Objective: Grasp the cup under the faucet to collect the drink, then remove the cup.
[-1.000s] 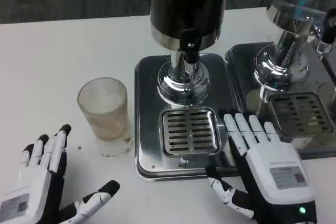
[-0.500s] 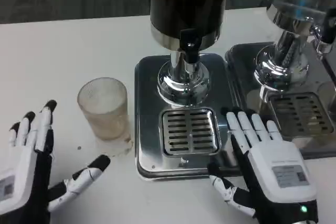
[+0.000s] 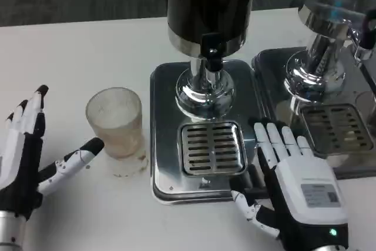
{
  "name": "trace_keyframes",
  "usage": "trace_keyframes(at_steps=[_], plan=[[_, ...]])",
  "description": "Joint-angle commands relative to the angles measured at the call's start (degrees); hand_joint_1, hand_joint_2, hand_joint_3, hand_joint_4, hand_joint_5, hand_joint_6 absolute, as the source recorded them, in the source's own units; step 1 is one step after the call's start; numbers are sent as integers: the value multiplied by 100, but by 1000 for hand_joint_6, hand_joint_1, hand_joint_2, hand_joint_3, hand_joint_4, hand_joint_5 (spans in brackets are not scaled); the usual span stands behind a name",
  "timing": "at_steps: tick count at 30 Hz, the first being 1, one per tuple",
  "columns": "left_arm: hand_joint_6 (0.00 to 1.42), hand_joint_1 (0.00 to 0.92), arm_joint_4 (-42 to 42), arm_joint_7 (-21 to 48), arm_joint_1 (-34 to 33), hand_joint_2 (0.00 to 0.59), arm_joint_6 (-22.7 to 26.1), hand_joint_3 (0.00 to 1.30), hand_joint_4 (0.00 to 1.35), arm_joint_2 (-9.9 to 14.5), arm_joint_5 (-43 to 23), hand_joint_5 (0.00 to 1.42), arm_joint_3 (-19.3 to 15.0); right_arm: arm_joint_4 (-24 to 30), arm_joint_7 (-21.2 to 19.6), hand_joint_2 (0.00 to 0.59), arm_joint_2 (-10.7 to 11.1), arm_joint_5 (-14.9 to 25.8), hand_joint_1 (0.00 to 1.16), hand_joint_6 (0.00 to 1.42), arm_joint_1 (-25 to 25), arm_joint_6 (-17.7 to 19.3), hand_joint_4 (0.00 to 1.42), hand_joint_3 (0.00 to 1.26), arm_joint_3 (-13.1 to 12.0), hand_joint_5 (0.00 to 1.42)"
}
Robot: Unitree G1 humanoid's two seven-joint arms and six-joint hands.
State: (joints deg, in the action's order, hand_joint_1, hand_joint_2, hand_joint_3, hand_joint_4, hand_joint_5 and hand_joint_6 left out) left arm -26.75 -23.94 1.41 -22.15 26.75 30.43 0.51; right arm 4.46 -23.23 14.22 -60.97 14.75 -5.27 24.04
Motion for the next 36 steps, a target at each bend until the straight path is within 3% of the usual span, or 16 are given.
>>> trace_keyframes(at_steps=[1, 6, 20, 30, 36], plan=[[0, 0, -898, -128, -498, 0, -470, 0, 0, 7, -106, 0, 116, -77, -120, 433, -28, -10, 329, 40, 0, -70, 0, 0, 22, 0], [0, 0, -1734, -133, -965, 0, -819, 0, 0, -49, -58, 0, 373, -73, -138, 429, -43, -32, 334, 43, -9, -122, 0, 0, 48, 0], [0, 0, -2993, -147, -1959, 0, -925, 0, 0, -135, 159, 0, 1112, -35, -254, 425, -94, -84, 378, 49, 11, -314, 0, 0, 60, 0], [25, 145, -3772, -462, -2401, 8, -1140, 0, 0, -384, 117, 61, 1341, 0, -310, 416, -112, -87, 383, 49, 33, -414, 0, 0, 58, 0], [59, 173, -4018, -626, -2580, 15, -1244, 0, 0, -489, 95, 87, 1373, -17, -305, 410, -122, -77, 389, 49, 7, -418, 0, 0, 60, 0]])
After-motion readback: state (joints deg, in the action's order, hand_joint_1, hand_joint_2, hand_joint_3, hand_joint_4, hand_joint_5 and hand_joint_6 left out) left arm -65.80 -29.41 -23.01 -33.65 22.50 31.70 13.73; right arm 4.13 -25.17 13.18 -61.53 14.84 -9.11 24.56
